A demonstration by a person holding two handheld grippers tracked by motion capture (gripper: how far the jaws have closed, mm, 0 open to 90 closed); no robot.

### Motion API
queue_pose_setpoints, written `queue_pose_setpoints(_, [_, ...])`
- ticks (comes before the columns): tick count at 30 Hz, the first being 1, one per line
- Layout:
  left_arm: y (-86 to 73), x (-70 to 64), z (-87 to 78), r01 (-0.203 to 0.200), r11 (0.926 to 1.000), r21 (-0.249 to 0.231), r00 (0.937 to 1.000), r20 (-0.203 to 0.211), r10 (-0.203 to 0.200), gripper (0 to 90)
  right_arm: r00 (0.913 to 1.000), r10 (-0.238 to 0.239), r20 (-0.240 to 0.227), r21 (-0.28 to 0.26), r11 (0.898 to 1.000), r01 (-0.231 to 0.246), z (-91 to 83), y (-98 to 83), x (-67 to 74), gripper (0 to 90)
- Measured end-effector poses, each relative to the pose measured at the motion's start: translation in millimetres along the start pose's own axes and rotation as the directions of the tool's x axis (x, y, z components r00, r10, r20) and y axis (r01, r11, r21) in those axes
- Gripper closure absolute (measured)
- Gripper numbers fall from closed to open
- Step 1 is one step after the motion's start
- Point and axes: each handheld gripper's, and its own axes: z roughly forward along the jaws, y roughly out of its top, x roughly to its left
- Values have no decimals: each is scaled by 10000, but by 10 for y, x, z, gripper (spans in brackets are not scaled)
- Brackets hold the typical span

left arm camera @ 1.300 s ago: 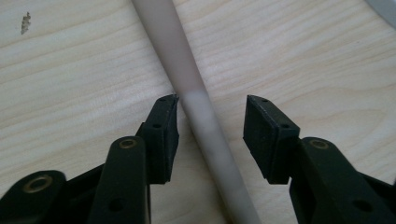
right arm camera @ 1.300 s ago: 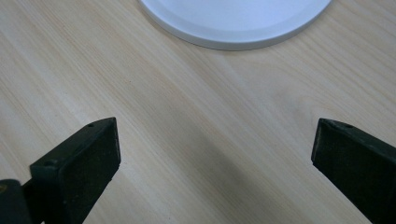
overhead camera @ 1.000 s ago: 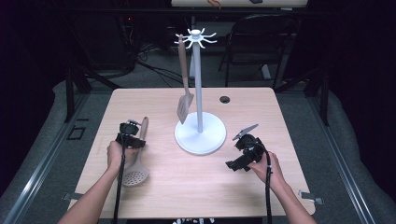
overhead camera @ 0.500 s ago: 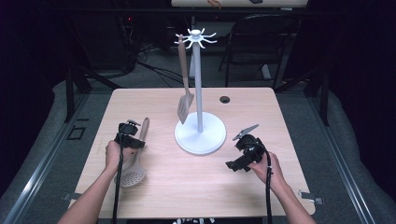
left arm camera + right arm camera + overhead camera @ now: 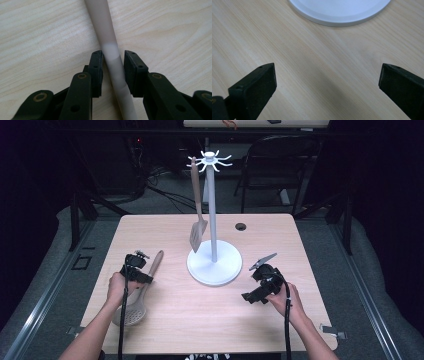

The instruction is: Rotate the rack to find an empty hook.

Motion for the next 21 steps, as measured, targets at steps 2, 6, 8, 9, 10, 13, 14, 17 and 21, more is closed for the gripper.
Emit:
queue_pose_setpoints(2, [11, -5, 8, 4, 10000, 14, 9999, 104, -4, 668, 10000, -68, 5, 46, 10000, 68, -5, 4, 1, 10])
queue_pose_setpoints(6, [54, -6, 24, 37, 10000, 18, 9999, 151, -37, 627, 10000, -43, -12, 30, 10000, 43, -5, 11, 7, 10])
queue_pose_setpoints(8, [73, 4, 34, 81, 10000, 5, 9999, 120, -81, 618, 10000, -52, 44, -3, 10000, 52, -9, 10, 4, 10])
queue_pose_setpoints(9, [80, 12, 36, 106, 9999, 55, 9998, 159, -107, 619, 10000, -33, 57, 17, 10000, 33, -15, 11, -1, 10])
queue_pose_setpoints(10, [86, 13, 44, 101, 9999, 68, 9999, 98, -102, 620, 10000, 15, 52, -13, 10000, -15, -16, 9, -2, 10])
queue_pose_setpoints(13, [110, 3, 63, 104, 9998, 155, 9999, -17, -104, 628, 10000, 28, 65, -70, 10000, -28, -11, 6, -13, 10])
queue_pose_setpoints(14, [118, -7, 67, 90, 9998, 173, 9999, -72, -89, 629, 10000, 31, 63, -63, 10000, -31, -10, 6, -14, 10])
queue_pose_setpoints(17, [148, -35, 75, -157, 9993, 326, 9991, -397, 170, 645, 10000, 34, -25, -74, 10000, -34, -7, 7, -13, 10])
queue_pose_setpoints(21, [148, -49, 73, -215, 9994, 258, 9996, -186, 220, 687, 10000, 54, -44, -63, 10000, -54, -6, 5, -12, 10])
